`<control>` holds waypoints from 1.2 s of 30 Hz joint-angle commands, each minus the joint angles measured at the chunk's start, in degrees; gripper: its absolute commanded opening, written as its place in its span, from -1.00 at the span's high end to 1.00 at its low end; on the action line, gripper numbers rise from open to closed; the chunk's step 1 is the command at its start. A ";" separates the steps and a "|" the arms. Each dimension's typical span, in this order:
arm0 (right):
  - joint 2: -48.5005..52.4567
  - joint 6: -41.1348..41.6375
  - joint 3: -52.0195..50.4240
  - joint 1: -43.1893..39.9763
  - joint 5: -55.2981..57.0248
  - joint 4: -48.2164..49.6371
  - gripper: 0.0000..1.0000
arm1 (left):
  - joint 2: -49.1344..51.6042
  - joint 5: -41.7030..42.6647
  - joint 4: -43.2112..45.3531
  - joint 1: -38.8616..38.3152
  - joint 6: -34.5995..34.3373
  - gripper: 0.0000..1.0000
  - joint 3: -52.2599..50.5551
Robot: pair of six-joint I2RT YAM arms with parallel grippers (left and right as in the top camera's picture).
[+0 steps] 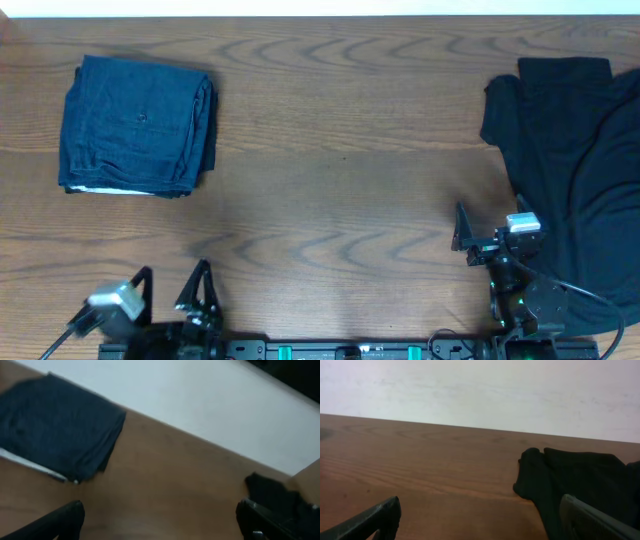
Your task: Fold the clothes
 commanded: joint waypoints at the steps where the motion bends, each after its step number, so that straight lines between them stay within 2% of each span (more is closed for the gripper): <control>1: -0.37 -0.66 -0.11 -0.66 -0.07 -0.13 -0.98 | -2.45 -0.11 2.19 -0.20 0.50 -0.96 -5.31; 6: -0.37 -0.66 -0.11 -0.66 -0.07 -0.13 -0.98 | -2.84 -0.13 9.27 -0.20 0.52 -0.96 -13.16; 16: -0.37 -0.66 -0.11 -0.66 -0.07 -0.13 -0.98 | -2.84 -1.86 42.40 -0.20 0.55 -0.96 -31.85; 23: -0.37 -0.66 -0.11 -0.66 -0.07 -0.13 -0.98 | -2.86 -4.81 59.74 -0.20 0.55 -0.96 -42.49; 32: -0.37 -0.66 -0.11 -0.66 -0.07 -0.13 -0.99 | -2.86 -7.32 61.66 -0.20 0.57 -0.96 -47.67; 36: -0.37 -0.66 -0.11 -0.66 -0.07 -0.13 -0.98 | -2.86 -7.87 59.10 -0.20 0.98 -0.96 -47.95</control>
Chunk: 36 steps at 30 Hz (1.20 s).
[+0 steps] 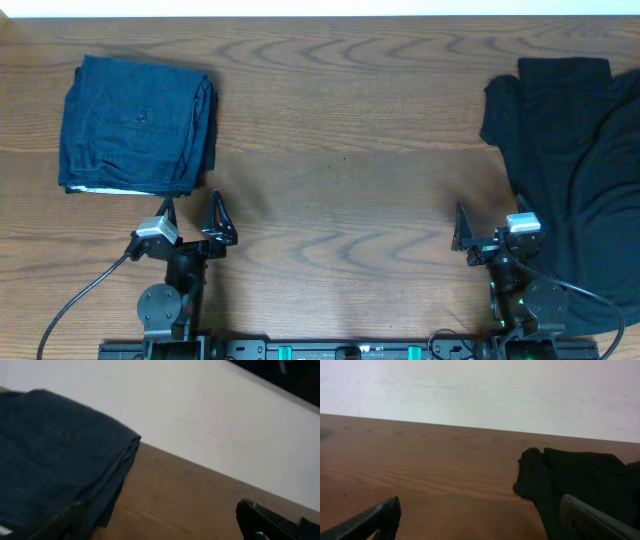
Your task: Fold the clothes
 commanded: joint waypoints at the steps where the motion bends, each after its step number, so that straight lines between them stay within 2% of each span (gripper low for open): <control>1: -0.37 -0.63 -0.11 -0.66 -0.07 -0.13 -0.98 | -0.46 -1.53 -1.18 -0.17 1.64 -0.96 -0.44; 6: -0.37 -0.63 -0.11 -0.66 -0.07 -0.13 -0.99 | -0.46 -1.31 -4.55 -0.24 6.45 -0.96 -0.44; 12: -0.37 -0.63 -0.11 -0.66 -0.07 -0.13 -0.98 | -0.46 2.62 -8.07 -0.24 21.00 -0.96 -0.44; 15: -0.37 -0.63 -0.11 -0.66 -0.07 -0.13 -0.99 | -0.46 2.62 -8.22 -0.24 23.87 -0.96 -0.44; 36: -0.37 -0.63 -0.11 -0.66 -0.07 -0.13 -0.98 | -0.46 2.58 -8.22 -2.43 26.27 -0.96 -0.44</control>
